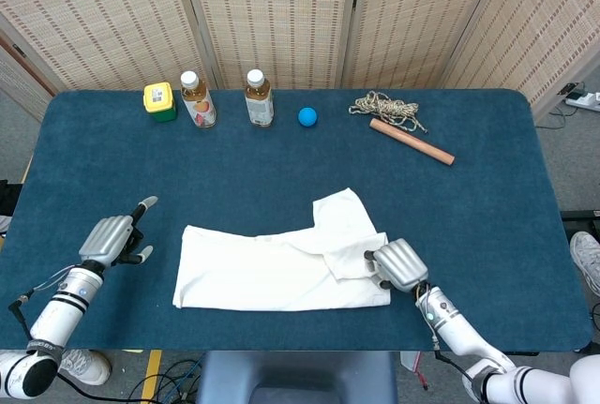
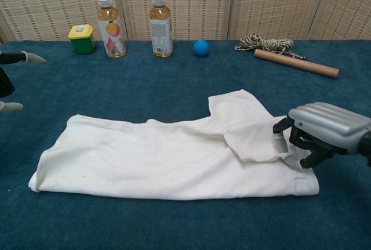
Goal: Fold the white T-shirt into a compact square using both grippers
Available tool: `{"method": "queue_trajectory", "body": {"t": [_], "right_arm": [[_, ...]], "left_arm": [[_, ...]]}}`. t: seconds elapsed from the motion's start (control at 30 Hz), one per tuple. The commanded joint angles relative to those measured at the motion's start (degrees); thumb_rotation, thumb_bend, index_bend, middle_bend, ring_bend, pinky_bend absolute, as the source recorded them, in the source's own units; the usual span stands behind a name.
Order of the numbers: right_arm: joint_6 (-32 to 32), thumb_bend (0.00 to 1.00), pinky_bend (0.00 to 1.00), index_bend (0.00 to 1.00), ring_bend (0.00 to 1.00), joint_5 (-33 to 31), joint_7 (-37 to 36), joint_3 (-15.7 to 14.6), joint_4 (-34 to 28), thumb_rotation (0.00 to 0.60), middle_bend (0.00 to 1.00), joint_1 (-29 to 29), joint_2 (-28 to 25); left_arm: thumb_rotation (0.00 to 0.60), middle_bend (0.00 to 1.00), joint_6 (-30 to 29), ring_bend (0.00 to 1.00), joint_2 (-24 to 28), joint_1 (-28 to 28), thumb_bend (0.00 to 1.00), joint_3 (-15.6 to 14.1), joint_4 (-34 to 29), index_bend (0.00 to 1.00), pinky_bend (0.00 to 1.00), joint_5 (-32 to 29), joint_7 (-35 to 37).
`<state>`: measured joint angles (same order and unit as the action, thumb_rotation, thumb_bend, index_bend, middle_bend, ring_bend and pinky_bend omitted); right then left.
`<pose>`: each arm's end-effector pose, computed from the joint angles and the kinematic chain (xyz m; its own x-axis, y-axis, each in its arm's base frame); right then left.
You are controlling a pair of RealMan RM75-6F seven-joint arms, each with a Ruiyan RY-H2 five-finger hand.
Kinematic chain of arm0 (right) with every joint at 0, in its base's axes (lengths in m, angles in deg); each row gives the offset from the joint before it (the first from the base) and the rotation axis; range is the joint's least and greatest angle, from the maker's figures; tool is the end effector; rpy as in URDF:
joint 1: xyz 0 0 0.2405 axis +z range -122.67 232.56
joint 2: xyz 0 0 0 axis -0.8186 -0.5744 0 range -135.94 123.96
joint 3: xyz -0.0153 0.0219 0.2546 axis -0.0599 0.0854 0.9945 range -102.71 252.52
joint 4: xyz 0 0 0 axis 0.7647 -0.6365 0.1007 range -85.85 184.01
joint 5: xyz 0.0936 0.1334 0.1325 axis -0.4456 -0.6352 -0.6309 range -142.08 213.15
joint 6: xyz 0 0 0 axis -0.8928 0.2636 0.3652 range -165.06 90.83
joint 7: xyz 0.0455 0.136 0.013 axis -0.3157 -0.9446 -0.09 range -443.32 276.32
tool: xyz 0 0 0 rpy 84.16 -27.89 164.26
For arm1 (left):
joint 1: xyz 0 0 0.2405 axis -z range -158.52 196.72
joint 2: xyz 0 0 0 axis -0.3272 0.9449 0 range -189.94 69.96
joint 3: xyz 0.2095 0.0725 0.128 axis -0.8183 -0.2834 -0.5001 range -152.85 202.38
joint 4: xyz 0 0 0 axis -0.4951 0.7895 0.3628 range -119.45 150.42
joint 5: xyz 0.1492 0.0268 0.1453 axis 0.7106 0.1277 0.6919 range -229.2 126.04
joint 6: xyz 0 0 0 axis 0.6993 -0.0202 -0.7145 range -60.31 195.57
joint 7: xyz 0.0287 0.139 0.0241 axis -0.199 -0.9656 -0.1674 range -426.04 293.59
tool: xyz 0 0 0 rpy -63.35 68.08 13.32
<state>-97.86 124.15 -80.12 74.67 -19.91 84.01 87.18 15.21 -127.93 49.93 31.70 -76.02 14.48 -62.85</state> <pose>-0.2405 -0.2761 -0.0401 0.5118 -0.2790 0.8126 -0.8141 -0.4597 0.3549 -0.2545 0.3144 0.0878 0.2380 0.3635 0.9007 0.9713 -0.0833 -0.2230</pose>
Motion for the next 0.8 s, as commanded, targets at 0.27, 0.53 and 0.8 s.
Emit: {"method": "queue_trajectory", "body": {"t": [0.27,0.53,0.8], "right_arm": [[-2.4,0.46,1.00,0.65,0.99,-1.8,-1.3,5.1,1.2,0.600,0.98,1.8,1.4],[-0.6,0.48,1.00,0.65,0.99,-5.6,-1.3,10.6,5.5,0.600,0.98,5.9,4.7],[3.3,0.48,1.00,0.65,0.99,-9.6,0.0,13.7,12.6,0.600,0.98,10.0,9.4]], "left_arm": [[0.600,0.95,-0.7,0.85,0.6,-0.7,0.38,0.0,-0.1,0.06,1.00,0.1,0.8],[0.600,0.95,-1.0,0.85,1.1,-1.3,0.38,-0.2,-0.1,0.06,1.00,0.3,1.3],[0.600,0.95,-0.9,0.85,1.2,-1.9,0.38,-0.5,0.3,0.06,1.00,0.3,1.9]]}}
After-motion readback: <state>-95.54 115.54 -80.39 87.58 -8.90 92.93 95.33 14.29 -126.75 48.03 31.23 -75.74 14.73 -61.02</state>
